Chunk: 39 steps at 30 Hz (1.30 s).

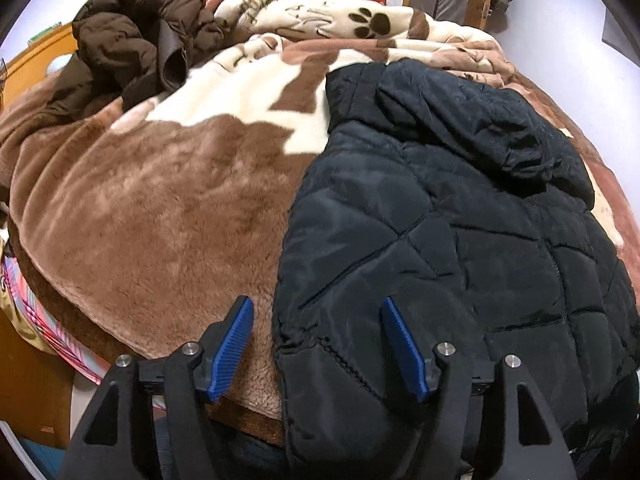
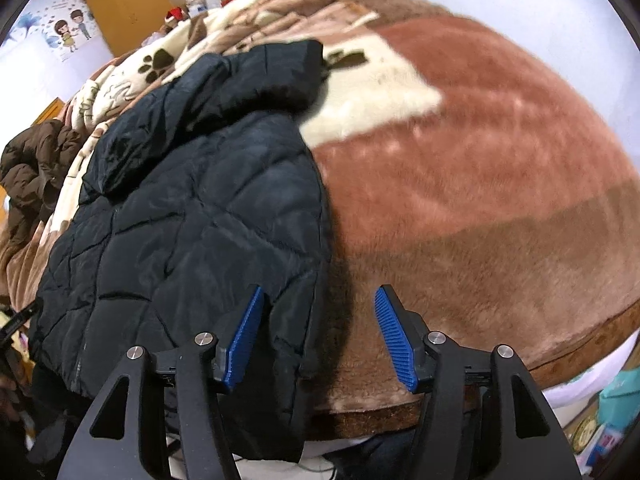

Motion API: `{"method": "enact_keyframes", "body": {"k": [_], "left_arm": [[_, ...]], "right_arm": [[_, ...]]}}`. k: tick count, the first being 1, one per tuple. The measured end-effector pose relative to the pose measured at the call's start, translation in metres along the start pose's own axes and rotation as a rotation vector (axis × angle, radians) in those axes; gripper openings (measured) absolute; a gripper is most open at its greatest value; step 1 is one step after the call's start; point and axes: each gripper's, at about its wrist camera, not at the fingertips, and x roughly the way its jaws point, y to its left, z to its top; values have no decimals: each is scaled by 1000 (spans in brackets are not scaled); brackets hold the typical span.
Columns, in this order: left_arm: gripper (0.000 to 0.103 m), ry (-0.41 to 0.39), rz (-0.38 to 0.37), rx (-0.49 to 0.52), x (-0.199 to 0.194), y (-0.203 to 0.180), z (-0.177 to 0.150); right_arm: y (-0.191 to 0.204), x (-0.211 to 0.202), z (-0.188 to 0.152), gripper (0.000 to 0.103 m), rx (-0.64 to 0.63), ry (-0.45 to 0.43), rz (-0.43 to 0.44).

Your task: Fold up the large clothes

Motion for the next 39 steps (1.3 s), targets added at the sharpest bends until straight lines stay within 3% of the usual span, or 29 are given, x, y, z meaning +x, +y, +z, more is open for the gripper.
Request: {"method": "enact_keyframes", "body": {"k": [7, 10, 14, 15, 17, 18, 19, 22, 26, 31, 39], "left_arm": [[74, 59, -63, -22, 14, -4, -10], [75, 59, -43, 23, 15, -17, -15], [75, 81, -39, 12, 21, -16, -15], [73, 88, -41, 8, 21, -16, -16], [60, 93, -47, 18, 21, -18, -15], [47, 91, -47, 36, 18, -22, -14], [31, 87, -47, 54, 15, -25, -13], [18, 55, -71, 70, -4, -28, -3], [16, -34, -161, 21, -42, -18, 23], [16, -148, -192, 15, -85, -13, 45], [16, -167, -280, -52, -136, 11, 18]], "right_arm": [[7, 10, -4, 59, -11, 58, 73], [11, 17, -8, 59, 1, 86, 107], [12, 21, -9, 59, 5, 104, 95], [13, 22, -9, 57, 2, 107, 93], [19, 21, -8, 38, -14, 109, 99], [23, 19, -8, 34, -28, 105, 93], [26, 17, -6, 23, -35, 103, 100], [30, 2, 2, 16, -23, 76, 129], [32, -36, 21, 14, 4, -4, 219], [42, -80, 33, 13, -26, -94, 250], [32, -128, -5, 13, 9, -112, 307]]}}
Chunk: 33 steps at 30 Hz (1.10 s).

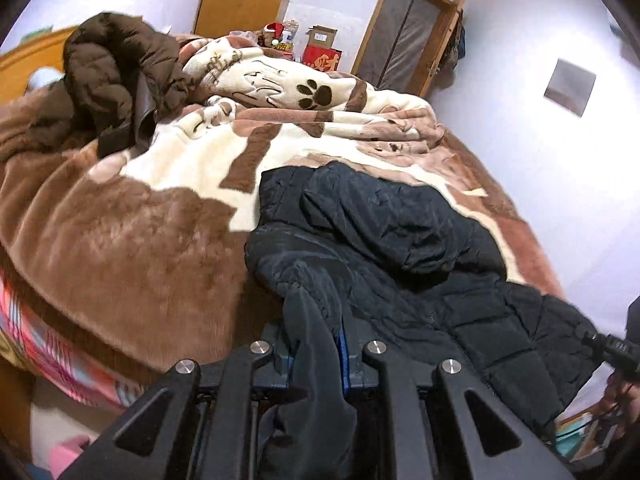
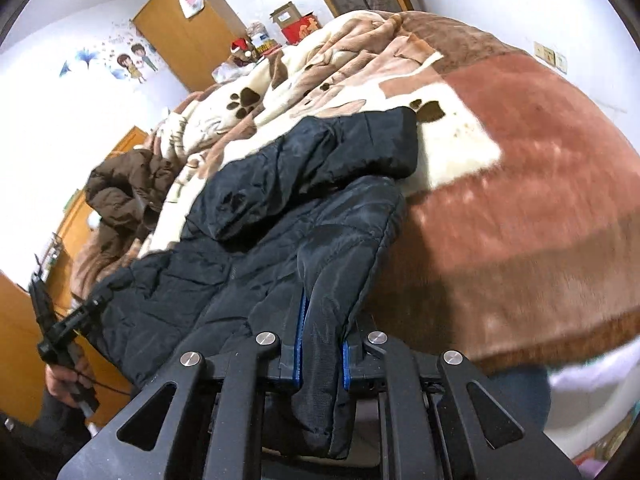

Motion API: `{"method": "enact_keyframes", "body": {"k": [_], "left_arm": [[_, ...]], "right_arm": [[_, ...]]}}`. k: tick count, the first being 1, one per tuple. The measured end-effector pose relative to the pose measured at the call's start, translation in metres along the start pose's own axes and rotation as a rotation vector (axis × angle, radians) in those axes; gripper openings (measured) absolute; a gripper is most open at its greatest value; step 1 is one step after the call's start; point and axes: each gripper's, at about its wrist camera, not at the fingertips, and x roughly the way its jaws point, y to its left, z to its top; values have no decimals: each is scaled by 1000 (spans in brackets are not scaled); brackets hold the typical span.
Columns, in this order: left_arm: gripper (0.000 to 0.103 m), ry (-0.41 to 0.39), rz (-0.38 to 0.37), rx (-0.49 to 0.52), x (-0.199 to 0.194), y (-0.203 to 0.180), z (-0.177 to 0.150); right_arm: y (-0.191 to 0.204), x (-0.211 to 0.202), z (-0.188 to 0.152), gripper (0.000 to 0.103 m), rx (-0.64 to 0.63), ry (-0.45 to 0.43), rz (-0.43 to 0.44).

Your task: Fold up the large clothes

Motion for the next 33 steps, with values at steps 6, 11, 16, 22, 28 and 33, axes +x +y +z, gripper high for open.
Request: {"method": "enact_keyframes", "body": {"k": [6, 11, 16, 22, 28, 33], "left_arm": [[16, -10, -38, -57, -29, 5, -10], [16, -50, -50, -62, -26, -2, 10], [16, -85, -57, -76, -6, -3, 49], [17, -110, -29, -89, 40, -3, 107], [18, -46, 47, -90, 124, -1, 148], [20, 62, 114, -127, 207, 14, 153]], "right_arm": [[4, -28, -5, 13, 22, -19, 30], [8, -25, 13, 14, 30, -60, 60], [9, -14, 51, 14, 38, -110, 79], [8, 20, 115, 14, 53, -151, 58], [-6, 98, 177, 15, 78, -77, -40], [-21, 178, 204, 16, 87, 36, -116]]}}
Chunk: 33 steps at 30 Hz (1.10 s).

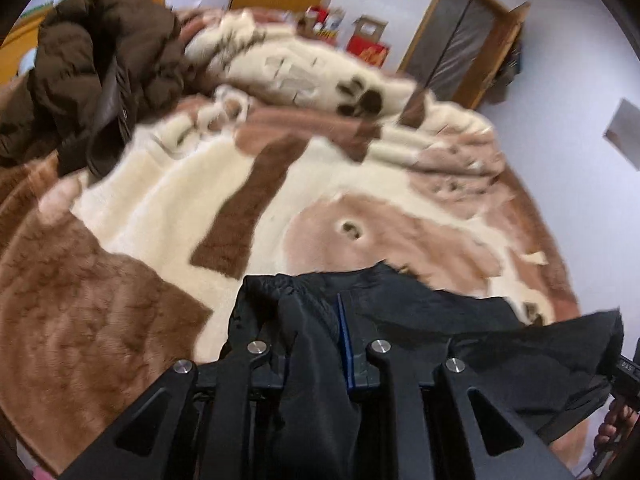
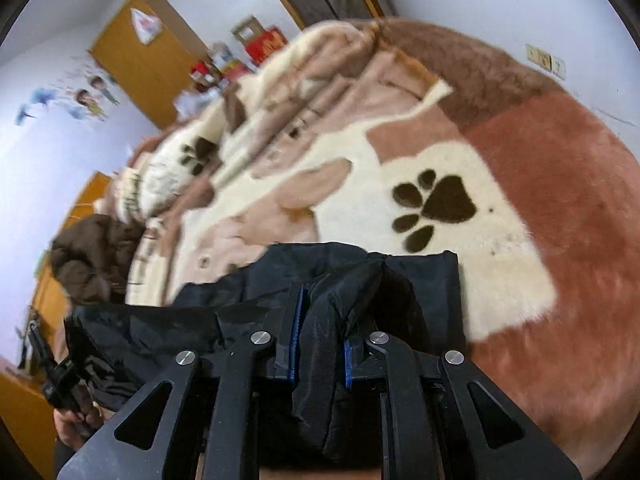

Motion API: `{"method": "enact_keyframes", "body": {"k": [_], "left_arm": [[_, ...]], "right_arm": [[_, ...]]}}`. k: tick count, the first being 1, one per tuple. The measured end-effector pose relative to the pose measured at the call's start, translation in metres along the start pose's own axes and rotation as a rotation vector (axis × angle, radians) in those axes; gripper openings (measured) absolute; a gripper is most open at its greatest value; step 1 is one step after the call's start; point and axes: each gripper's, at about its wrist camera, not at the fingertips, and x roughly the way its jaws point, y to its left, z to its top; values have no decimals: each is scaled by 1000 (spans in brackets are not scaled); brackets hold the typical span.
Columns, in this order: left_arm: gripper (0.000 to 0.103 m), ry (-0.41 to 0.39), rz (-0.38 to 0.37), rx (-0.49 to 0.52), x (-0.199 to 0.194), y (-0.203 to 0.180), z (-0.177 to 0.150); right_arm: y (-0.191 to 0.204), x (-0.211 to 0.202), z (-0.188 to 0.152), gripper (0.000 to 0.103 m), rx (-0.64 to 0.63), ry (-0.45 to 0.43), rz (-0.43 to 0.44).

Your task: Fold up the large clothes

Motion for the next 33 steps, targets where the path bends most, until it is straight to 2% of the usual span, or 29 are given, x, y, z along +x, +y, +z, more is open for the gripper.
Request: {"method": "enact_keyframes", "body": {"k": [3, 6, 12, 13, 14, 16, 17, 19, 21, 24, 27, 29, 30, 33], "left_arm": [[23, 62, 40, -6, 46, 2, -6], [24, 62, 55, 8, 63, -1, -9], [27, 86, 32, 18, 61, -3, -3], [31, 96, 18, 6, 57, -2, 0], [34, 98, 3, -6, 54, -1, 4], [52, 81, -50, -37, 39, 1, 12], [56, 58, -70, -46, 29, 1, 16], [70, -1, -59, -47, 10, -2, 25], [74, -92, -54, -40, -17, -4, 34], [77, -154, -34, -25, -40, -7, 42], [77, -147, -45, 34, -43, -18, 36], [77, -126, -59, 69, -38, -25, 26], [77, -110, -63, 89, -33, -30, 19], [77, -59, -77, 131, -17, -43, -1]], "right_arm": [[-13, 47, 3, 19, 21, 80, -35], [-28, 70, 0, 20, 55, 111, -11], [-34, 51, 6, 26, 75, 120, 52], [-33, 42, 10, 32, 82, 112, 77], [-32, 30, 14, 44, 92, 94, 116], [-29, 10, 22, 55, 104, 56, 169], [-26, 1, 25, 55, 105, 41, 183], [-18, -10, 26, 55, 89, 24, 176], [-8, -21, 23, 56, 59, 1, 171], [-4, -31, 22, 56, 67, -44, 185], [-16, -28, 28, 61, 158, -83, 220], [-25, -30, 30, 61, 206, -101, 210], [-25, -33, 30, 61, 202, -117, 202], [-7, -41, 19, 61, 86, -155, 163]]}}
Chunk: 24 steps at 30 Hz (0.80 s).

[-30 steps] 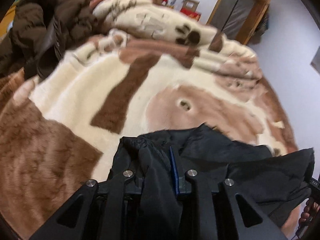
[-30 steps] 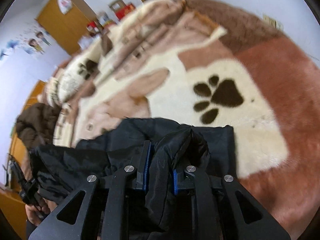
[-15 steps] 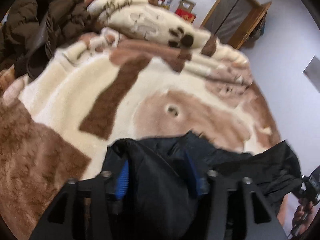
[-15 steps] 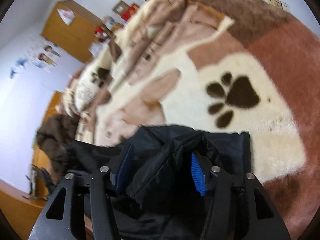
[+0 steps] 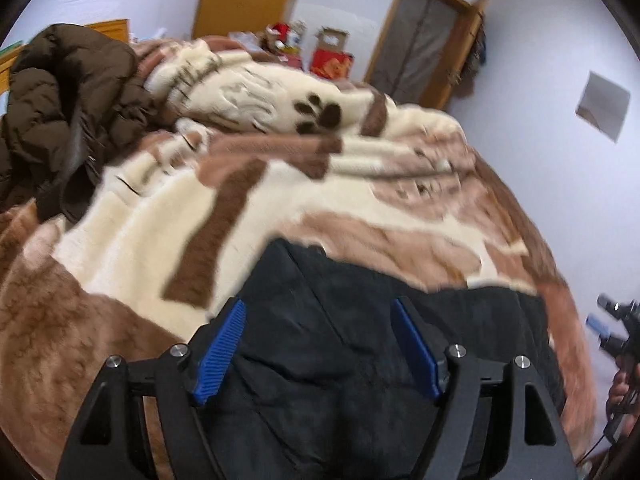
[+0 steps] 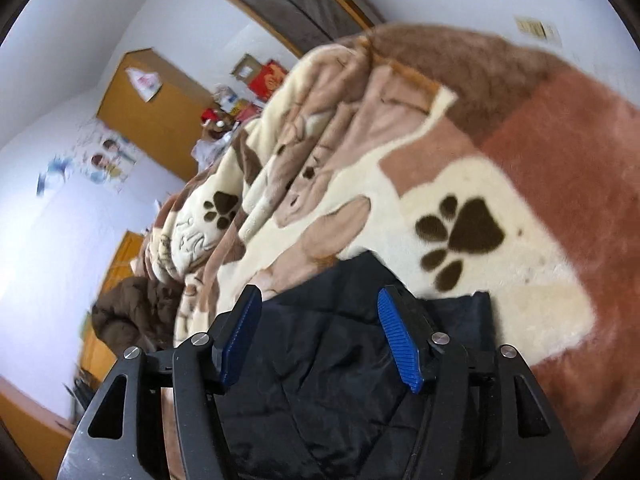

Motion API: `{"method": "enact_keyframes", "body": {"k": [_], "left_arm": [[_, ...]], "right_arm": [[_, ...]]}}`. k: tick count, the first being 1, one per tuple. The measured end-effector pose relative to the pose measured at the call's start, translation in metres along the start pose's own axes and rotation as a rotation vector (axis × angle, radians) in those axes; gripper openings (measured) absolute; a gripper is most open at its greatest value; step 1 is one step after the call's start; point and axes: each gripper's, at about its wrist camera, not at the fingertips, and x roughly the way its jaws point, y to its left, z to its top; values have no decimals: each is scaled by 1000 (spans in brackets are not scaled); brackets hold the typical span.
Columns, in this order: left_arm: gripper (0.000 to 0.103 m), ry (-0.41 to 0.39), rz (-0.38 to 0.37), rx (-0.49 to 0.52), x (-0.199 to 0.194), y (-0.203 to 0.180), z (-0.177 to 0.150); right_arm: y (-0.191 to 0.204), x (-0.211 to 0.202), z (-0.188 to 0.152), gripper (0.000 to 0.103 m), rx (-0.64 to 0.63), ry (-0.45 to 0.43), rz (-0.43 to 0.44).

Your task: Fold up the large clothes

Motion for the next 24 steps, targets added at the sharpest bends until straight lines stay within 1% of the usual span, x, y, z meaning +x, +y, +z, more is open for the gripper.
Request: {"method": "enact_keyframes", "body": {"k": [2, 3, 4, 5, 6, 7, 8, 9, 10, 13, 15, 17, 18, 20, 24], "left_arm": [[77, 37, -20, 23, 10, -13, -15], [77, 59, -35, 48, 18, -23, -23], [77, 74, -43, 78, 24, -33, -31], [77, 82, -43, 110, 30, -43, -37], [77, 88, -38, 138, 35, -51, -43], [77, 91, -28, 166, 41, -58, -47], [77, 85, -4, 207, 50, -63, -53], [77, 77, 16, 227, 57, -64, -55], [77, 78, 29, 227, 67, -62, -57], [77, 98, 21, 179, 77, -54, -52], [77, 114, 29, 189, 75, -56, -46], [77, 96, 24, 208, 68, -57, -40], [77, 76, 33, 222, 65, -57, -35], [77, 54, 72, 246, 70, -54, -24], [77, 56, 158, 238, 98, -36, -3]], "right_arm": [[16, 5, -20, 61, -114, 19, -24], [24, 14, -33, 61, -170, 42, -49], [26, 20, -42, 61, -200, 58, -62], [29, 31, -55, 61, -243, 86, -79], [29, 40, -64, 61, -273, 107, -95], [30, 54, -75, 61, -318, 130, -135], [29, 68, -83, 61, -362, 139, -184], [25, 81, -89, 61, -401, 141, -225], [20, 87, -92, 61, -412, 142, -241], [7, 101, -88, 61, -407, 146, -267], [10, 99, -83, 61, -411, 152, -295], [18, 88, -77, 61, -409, 129, -292], [23, 82, -74, 61, -415, 106, -276], [32, 81, -68, 61, -439, 71, -273], [27, 111, -53, 61, -451, 85, -321]]}}
